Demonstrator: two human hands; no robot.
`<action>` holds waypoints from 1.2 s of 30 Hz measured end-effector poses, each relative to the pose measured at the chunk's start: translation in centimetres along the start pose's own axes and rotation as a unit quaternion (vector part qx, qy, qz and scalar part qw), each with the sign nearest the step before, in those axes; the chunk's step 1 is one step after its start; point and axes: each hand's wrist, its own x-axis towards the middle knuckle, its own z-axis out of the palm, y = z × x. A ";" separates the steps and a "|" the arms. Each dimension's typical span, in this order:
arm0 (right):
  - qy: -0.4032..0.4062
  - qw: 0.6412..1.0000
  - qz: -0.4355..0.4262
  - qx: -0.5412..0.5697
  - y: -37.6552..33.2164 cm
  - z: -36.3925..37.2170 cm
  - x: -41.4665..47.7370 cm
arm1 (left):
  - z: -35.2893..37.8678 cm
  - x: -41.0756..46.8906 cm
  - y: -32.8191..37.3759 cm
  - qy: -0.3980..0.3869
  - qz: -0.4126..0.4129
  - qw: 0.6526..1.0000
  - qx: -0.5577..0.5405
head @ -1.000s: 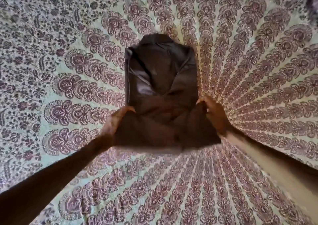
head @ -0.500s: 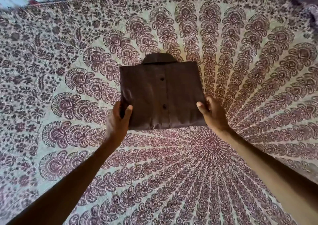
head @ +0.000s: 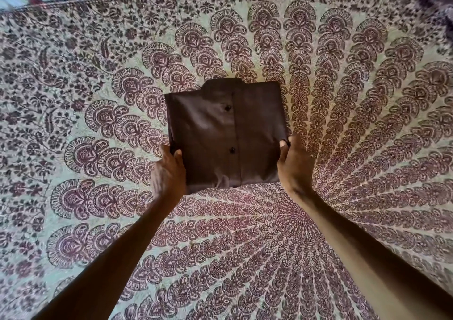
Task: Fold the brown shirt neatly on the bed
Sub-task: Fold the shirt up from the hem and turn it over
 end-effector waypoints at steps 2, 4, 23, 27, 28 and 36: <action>-0.008 1.000 0.010 -0.001 -0.1 0.0 0.2 | 0.1 0.2 -0.1 -0.009 -0.019 0.999 -0.032; -0.003 1.000 0.018 0.024 -0.2 -0.2 0.3 | -0.1 0.0 0.1 0.016 -0.013 0.998 -0.060; 0.064 0.996 0.017 -0.055 -0.3 -0.7 -0.8 | 0.2 -3.6 0.3 0.157 0.076 0.984 0.033; 0.043 0.991 -0.027 -0.121 -1.4 0.6 -2.2 | 2.9 -5.6 1.4 0.035 0.282 0.954 0.091; 0.026 0.988 -0.038 -0.148 -1.4 1.0 -2.5 | 3.6 -5.4 1.4 0.013 0.292 0.951 0.100; -0.004 0.999 0.028 -0.039 -2.2 0.5 -1.3 | 3.5 -3.7 1.1 0.054 0.179 0.982 0.036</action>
